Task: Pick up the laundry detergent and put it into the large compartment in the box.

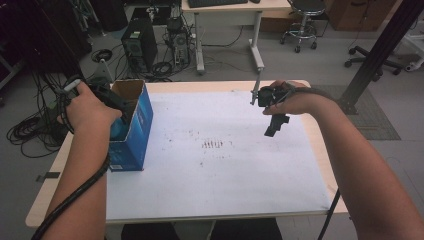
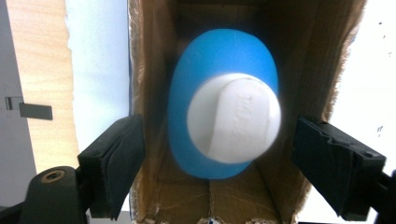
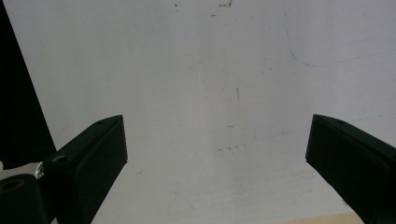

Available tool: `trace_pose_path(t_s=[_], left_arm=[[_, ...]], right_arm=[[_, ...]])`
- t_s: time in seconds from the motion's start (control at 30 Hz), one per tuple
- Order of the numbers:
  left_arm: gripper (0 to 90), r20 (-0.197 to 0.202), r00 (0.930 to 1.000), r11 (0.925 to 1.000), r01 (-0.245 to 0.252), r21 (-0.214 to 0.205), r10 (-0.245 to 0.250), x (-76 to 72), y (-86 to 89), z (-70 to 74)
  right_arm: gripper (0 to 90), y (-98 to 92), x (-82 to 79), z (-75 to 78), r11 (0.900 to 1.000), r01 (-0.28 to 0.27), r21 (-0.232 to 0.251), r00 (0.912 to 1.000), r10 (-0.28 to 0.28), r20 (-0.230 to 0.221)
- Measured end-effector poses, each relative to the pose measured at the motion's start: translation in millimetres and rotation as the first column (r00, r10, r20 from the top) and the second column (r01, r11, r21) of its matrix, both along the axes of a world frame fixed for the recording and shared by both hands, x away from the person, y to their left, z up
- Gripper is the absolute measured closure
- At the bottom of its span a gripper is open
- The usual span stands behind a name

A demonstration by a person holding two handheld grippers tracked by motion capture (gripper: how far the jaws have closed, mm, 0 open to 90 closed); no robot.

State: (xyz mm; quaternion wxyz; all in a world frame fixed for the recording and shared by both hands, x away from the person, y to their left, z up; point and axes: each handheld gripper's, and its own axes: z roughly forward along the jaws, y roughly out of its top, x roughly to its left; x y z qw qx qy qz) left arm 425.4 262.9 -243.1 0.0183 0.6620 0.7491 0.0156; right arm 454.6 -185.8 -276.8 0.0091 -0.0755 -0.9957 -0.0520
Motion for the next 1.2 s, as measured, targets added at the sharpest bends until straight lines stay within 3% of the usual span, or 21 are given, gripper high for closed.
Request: trace_pose_path(t_s=[0.37,0.67,0.8,1.2], left_arm=[[8.4,0.043,0.9986,0.9995,0.03,0.014,-0.03,-4.0,-6.9,19.0],[4.5,0.053,0.9965,0.9978,0.065,0.01,-0.065,-7.5,-13.4,29.1],[3.0,0.068,0.9938,0.996,0.089,-0.007,-0.088,-9.6,-21.2,34.6],[0.4,0.083,0.9847,0.988,0.154,-0.005,-0.153,-13.3,-45.3,48.0]], right_arm=[[5.2,-0.4,0.0,1.3,1.0,-0.002,0.002,1.0,0.002,0.001],[5.2,0.5,1.1,0.3,1.0,-0.005,0.006,1.0,0.005,0.002],[5.2,1.4,0.9,-0.1,1.0,-0.009,0.002,1.0,0.009,0.003],[5.2,0.1,-0.5,0.4,1.0,-0.005,-0.001,1.0,0.005,0.004]])
